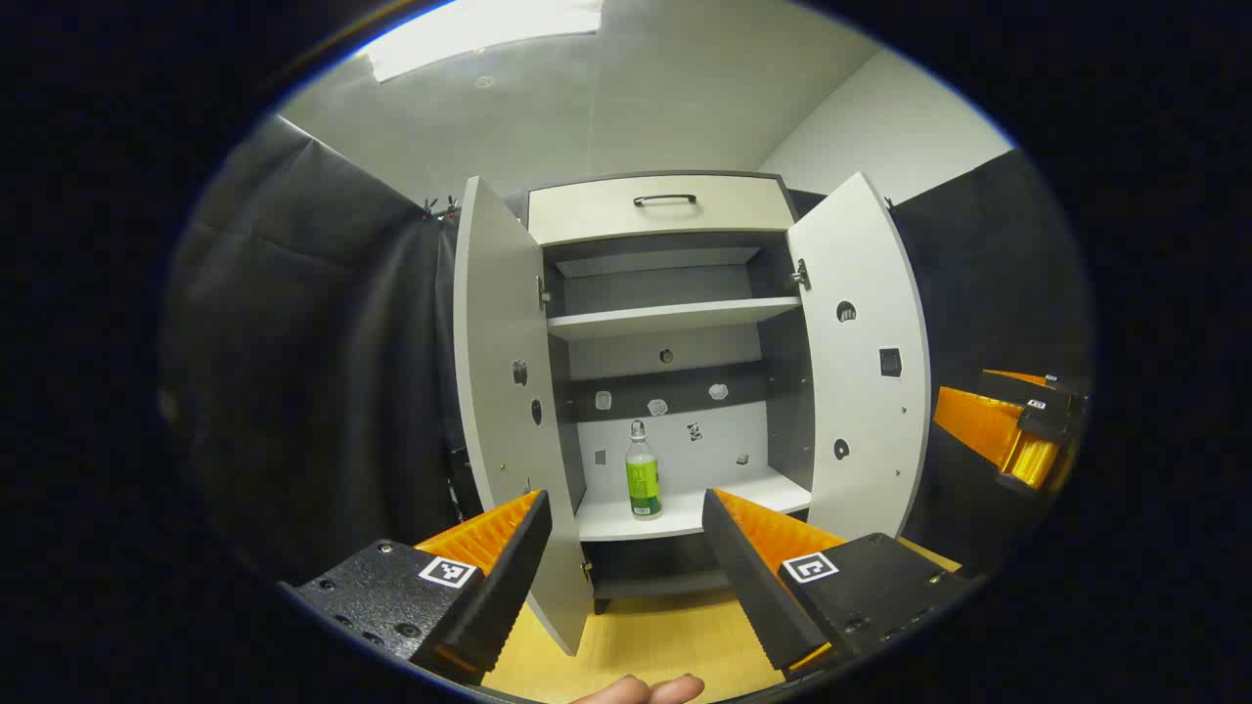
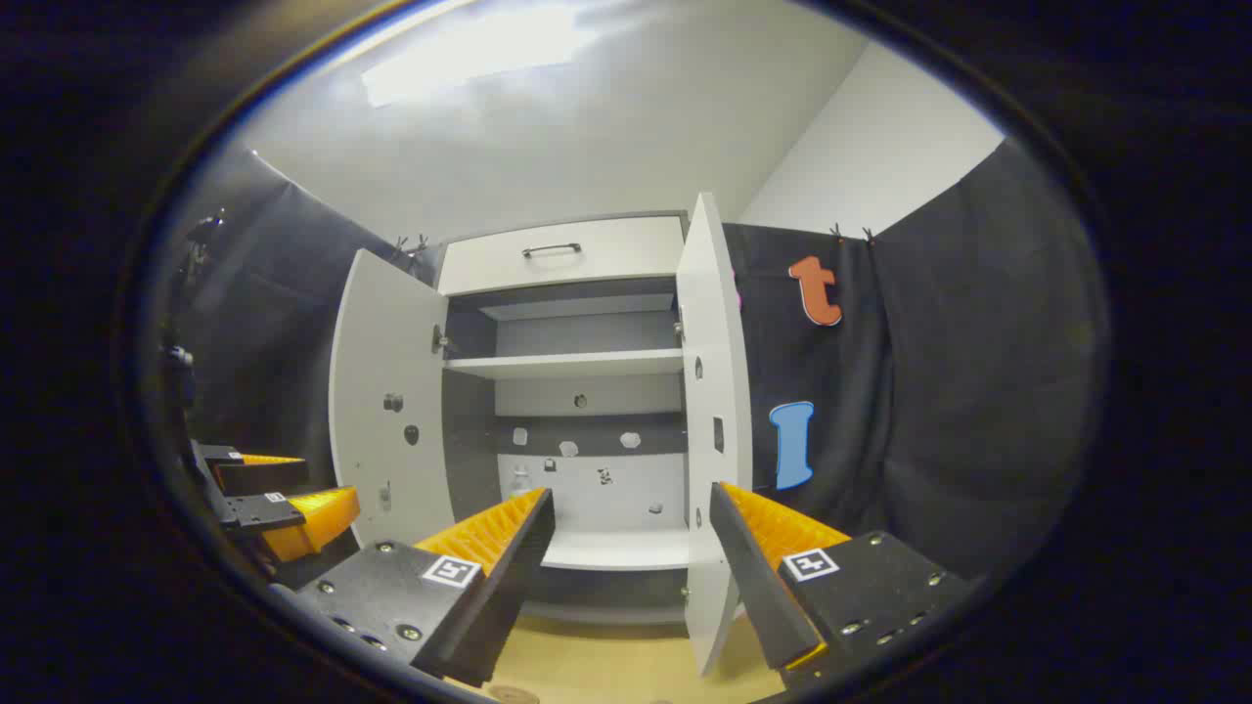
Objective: Grasp the bottle in the cabinet with the left hand and place it on the coaster, then close the right door with the right hand and the left door with the left hand.
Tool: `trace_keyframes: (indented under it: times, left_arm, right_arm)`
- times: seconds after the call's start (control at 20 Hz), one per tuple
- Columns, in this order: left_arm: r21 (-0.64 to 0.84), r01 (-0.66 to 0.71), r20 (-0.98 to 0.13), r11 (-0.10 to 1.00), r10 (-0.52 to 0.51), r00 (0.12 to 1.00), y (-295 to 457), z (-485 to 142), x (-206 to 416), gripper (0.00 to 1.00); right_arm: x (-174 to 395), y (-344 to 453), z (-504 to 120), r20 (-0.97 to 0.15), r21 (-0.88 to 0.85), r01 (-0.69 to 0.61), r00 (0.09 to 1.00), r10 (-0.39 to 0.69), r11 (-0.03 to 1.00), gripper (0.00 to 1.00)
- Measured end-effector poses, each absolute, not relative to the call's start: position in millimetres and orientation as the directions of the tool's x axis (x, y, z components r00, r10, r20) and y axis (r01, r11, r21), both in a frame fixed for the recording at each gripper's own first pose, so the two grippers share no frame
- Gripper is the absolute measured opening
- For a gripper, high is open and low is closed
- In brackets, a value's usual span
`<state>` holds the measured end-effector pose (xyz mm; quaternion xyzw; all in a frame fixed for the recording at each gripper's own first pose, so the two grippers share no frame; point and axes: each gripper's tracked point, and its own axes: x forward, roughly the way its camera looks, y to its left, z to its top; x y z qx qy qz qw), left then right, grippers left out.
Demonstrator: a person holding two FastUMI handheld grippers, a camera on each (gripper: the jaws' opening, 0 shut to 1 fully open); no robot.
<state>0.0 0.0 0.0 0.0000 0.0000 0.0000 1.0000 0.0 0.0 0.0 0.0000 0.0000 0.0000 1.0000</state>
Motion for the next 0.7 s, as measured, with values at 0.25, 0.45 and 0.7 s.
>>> trace_keyframes:
  times: [0.25,0.45,0.7]
  left_arm:
    - [-0.045,0.006,-0.034,0.999,-0.007,0.999,1,-11,10,0.98]
    - [-0.07,-0.002,-0.027,0.998,0.0,1.0,12,-18,30,0.98]
    - [-0.106,0.034,-0.047,0.994,-0.039,0.998,17,-41,58,1.0]
  right_arm:
    - [6,15,-2,0.011,-0.021,-0.038,0.999,0.038,0.999,0.96]
    - [21,25,-6,0.011,-0.035,-0.04,0.999,0.04,0.999,0.96]
    - [42,34,-11,0.004,-0.045,-0.036,0.999,0.037,0.998,0.96]
